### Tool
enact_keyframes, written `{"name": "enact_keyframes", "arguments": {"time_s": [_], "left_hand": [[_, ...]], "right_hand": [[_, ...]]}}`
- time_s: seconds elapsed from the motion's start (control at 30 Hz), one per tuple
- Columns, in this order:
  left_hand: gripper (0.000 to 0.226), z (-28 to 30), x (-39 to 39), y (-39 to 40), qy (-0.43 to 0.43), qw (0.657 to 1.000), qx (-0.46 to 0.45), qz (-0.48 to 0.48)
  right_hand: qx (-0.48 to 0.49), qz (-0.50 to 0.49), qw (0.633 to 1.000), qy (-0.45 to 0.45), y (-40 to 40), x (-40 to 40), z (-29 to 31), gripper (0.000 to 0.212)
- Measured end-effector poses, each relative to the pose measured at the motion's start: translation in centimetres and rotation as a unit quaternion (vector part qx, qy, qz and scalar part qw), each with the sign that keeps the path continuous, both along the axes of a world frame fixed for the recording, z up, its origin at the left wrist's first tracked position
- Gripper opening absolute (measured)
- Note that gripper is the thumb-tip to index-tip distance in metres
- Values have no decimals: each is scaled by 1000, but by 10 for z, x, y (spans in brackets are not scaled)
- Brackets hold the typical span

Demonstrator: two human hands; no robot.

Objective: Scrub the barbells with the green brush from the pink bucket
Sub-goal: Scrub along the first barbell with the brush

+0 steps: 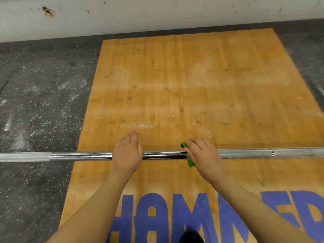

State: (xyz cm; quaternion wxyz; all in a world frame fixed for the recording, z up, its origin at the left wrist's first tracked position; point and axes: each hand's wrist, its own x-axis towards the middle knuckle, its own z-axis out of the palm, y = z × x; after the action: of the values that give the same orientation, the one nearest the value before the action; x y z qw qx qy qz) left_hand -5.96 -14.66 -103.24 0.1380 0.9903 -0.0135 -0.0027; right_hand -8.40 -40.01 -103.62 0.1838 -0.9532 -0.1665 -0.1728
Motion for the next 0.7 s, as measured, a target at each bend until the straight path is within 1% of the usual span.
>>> {"name": "enact_keyframes", "arguments": {"time_s": [0.13,0.23,0.3,0.37,0.47,0.6,0.7], "left_hand": [[42,2,11,0,0,1000,7,-16],[33,1,22,-7,-8,1000,2,-19],[36,3,24,-27,-35,998,-13,-53],[43,6,24,-58,-60,992,-35,-108],[43,4,23,-102,-61,983,-42,-167],[47,-9,30,-121,-46,982,8,-181],[46,-11,39,-122,-53,982,43,-176]], "right_hand": [[84,-47,995,-37,-32,-2,17,47],[110,-89,988,-55,-61,3,28,44],[118,-125,983,-62,-76,8,36,39],[116,-148,980,-61,-85,11,41,36],[101,-144,982,-62,-87,5,40,35],[68,-109,990,-67,-68,0,19,35],[18,-82,995,-56,-51,13,-4,34]]}}
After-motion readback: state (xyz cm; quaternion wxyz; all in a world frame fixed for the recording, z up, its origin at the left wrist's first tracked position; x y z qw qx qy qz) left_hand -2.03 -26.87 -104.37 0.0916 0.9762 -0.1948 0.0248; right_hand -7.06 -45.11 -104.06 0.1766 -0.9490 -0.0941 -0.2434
